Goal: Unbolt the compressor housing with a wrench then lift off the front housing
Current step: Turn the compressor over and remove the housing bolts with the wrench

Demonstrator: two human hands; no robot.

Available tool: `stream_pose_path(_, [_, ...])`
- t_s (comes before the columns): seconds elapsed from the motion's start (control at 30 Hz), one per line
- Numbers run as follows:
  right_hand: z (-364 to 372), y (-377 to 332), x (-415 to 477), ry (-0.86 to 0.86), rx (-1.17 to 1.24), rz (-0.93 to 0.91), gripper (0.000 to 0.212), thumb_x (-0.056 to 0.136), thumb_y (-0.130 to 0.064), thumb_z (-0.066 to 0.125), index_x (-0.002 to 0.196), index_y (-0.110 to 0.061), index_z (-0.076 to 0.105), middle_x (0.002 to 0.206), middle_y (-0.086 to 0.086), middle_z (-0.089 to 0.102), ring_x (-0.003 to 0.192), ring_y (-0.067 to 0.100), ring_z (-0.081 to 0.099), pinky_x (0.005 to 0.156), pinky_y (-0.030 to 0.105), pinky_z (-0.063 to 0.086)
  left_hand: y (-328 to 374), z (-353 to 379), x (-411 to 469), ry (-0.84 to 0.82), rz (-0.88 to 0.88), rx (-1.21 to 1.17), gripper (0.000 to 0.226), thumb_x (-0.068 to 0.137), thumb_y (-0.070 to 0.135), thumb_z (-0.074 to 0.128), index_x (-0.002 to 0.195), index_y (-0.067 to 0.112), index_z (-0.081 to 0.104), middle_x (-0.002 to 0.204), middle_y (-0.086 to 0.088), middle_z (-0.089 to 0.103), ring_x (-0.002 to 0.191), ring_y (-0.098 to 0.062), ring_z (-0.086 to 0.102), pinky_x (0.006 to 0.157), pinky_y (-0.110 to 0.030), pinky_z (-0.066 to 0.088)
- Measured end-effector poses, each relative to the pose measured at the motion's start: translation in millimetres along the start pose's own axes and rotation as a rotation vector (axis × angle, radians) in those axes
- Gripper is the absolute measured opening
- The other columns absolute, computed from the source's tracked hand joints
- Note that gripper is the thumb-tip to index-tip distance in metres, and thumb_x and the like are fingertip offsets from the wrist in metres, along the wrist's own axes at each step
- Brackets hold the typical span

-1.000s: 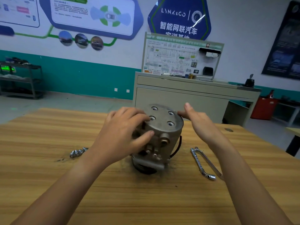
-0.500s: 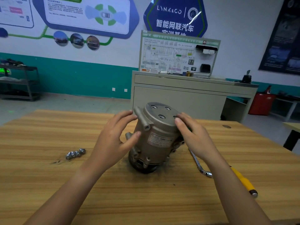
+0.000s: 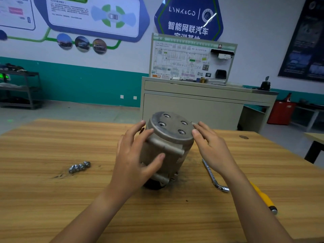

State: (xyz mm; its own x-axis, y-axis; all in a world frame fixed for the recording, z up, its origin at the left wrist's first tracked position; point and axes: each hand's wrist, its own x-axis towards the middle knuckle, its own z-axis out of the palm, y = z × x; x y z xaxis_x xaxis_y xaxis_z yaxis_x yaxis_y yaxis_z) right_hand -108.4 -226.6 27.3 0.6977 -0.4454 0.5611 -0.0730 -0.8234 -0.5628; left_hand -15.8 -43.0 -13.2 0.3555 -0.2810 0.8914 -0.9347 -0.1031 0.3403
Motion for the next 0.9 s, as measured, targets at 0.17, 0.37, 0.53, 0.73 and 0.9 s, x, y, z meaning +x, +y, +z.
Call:
stream_pose_path(0.17, [1.8, -15.4, -11.7, 0.044, -0.230, -0.073, 0.054, 0.093, -0.049, 0.030, 0.139, -0.023, 0.039, 0.146, -0.005, 0.034, 0.134, 0.014, 0.018, 0.107, 0.031, 0.019, 10.7, 11.0, -6.8, 0.053, 0.130, 0.134, 0.051, 0.076, 0.044, 0.058, 0.118, 0.018, 0.047, 0.135, -0.007, 0.039, 0.125, -0.026, 0.037, 0.091, -0.074, 0.032])
stream_pose_path(0.37, [4.3, -25.3, -20.2, 0.068, -0.250, -0.196, 0.060, 0.088, -0.053, 0.029, 0.137, -0.022, 0.042, 0.138, -0.007, 0.038, 0.128, 0.006, 0.023, 0.100, 0.026, 0.028, 3.5, 2.3, 3.2, 0.100, 0.100, 0.278, 0.041, 0.074, 0.039, 0.057, 0.099, 0.009, 0.069, 0.113, -0.008, 0.065, 0.122, -0.023, 0.042, 0.096, -0.072, 0.023])
stream_pose_path(0.53, [9.7, -16.5, -14.3, 0.242, -0.138, -0.431, 0.034, 0.091, -0.025, 0.054, 0.114, 0.000, 0.061, 0.109, 0.011, 0.061, 0.102, 0.022, 0.056, 0.084, 0.036, 0.049, -14.2, -8.3, 4.6, 0.123, 0.098, 0.248, 0.039, 0.076, 0.033, 0.054, 0.100, 0.006, 0.069, 0.112, -0.007, 0.065, 0.120, -0.021, 0.045, 0.100, -0.069, 0.014])
stream_pose_path(0.73, [33.1, -16.9, 1.0, 0.317, 0.058, -0.528, 0.038, 0.087, -0.029, 0.050, 0.105, 0.000, 0.065, 0.105, 0.010, 0.064, 0.103, 0.010, 0.051, 0.089, 0.015, 0.039, -36.5, -8.4, 6.7, 0.155, 0.023, 0.129, 0.039, 0.081, 0.027, 0.045, 0.107, 0.006, 0.064, 0.117, 0.000, 0.057, 0.118, -0.019, 0.047, 0.099, -0.074, 0.019])
stream_pose_path(0.9, [56.1, -31.3, 24.7, 0.153, 0.212, -0.366, 0.037, 0.090, -0.035, 0.048, 0.115, -0.011, 0.058, 0.117, -0.006, 0.056, 0.110, 0.001, 0.046, 0.089, 0.005, 0.033, -53.0, -12.7, 19.2, 0.153, -0.165, -0.046, 0.033, 0.083, 0.033, 0.041, 0.112, 0.025, 0.055, 0.120, 0.013, 0.052, 0.121, -0.013, 0.048, 0.105, -0.060, 0.029])
